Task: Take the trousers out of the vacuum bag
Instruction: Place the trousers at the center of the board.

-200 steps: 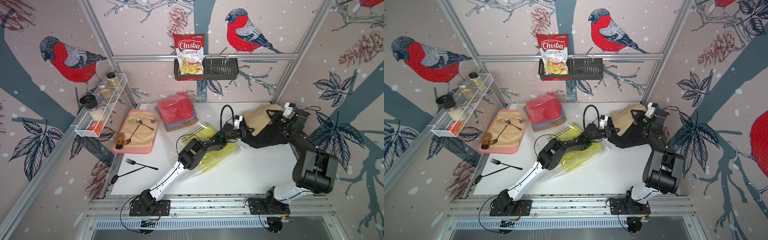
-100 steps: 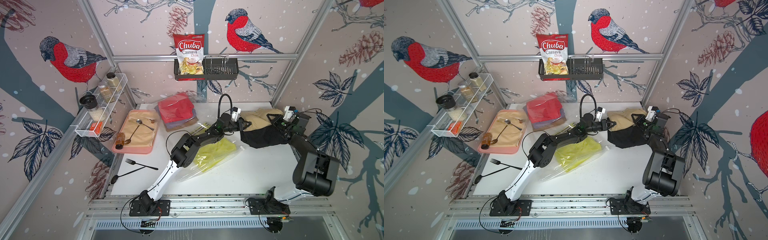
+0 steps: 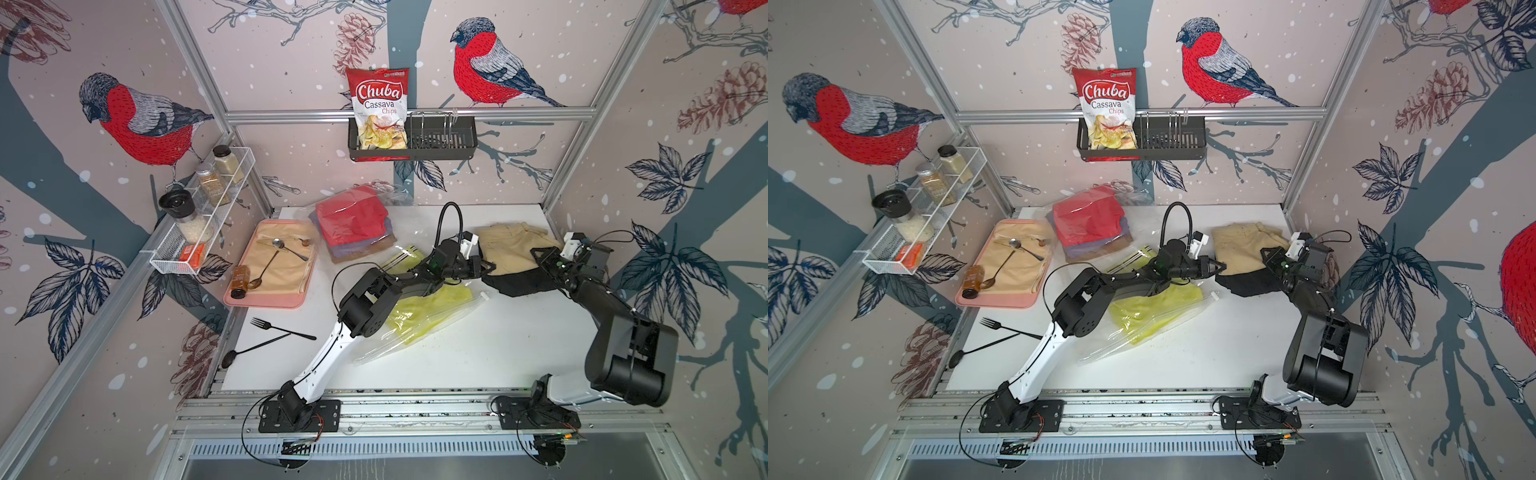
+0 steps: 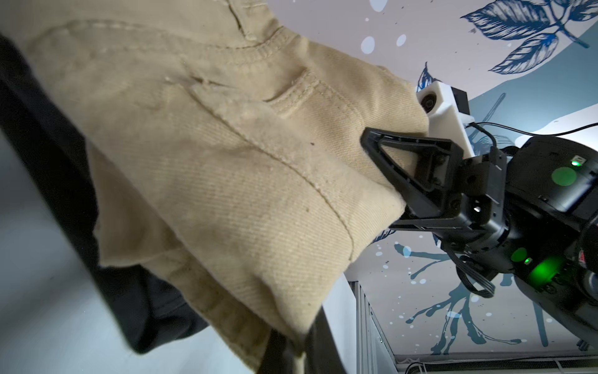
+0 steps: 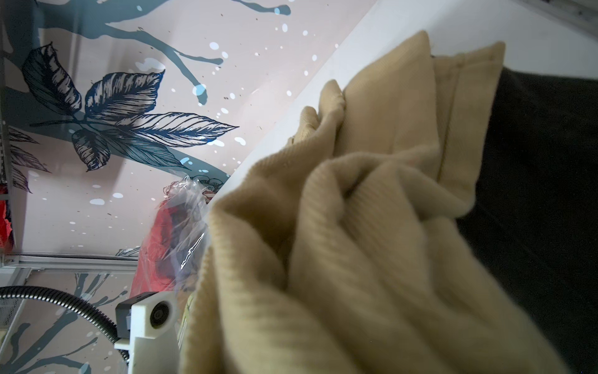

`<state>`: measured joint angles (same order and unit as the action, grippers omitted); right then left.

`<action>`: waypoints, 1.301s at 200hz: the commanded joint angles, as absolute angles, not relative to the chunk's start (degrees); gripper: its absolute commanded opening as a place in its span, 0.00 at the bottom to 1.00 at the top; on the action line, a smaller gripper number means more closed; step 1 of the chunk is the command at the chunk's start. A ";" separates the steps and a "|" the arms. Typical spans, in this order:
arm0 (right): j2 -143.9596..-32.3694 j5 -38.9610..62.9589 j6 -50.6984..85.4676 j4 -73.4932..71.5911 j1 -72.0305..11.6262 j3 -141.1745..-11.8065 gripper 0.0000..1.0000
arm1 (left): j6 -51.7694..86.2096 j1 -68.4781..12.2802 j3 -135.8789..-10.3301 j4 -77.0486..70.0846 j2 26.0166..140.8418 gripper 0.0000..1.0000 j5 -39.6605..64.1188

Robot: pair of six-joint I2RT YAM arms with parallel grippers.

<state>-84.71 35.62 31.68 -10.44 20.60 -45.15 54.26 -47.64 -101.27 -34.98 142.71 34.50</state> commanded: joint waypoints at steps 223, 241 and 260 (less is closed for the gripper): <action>-102.69 44.83 76.55 -71.10 22.86 -31.79 1.00 | 60.20 -47.15 -99.01 -47.28 143.00 0.00 37.34; -105.09 42.93 77.97 -74.83 22.68 -32.40 1.00 | 60.29 -47.26 -98.81 -47.35 142.93 0.00 37.30; -106.72 40.95 77.92 -75.36 22.75 -33.83 1.00 | 60.37 -47.38 -98.28 -47.59 142.74 0.00 37.27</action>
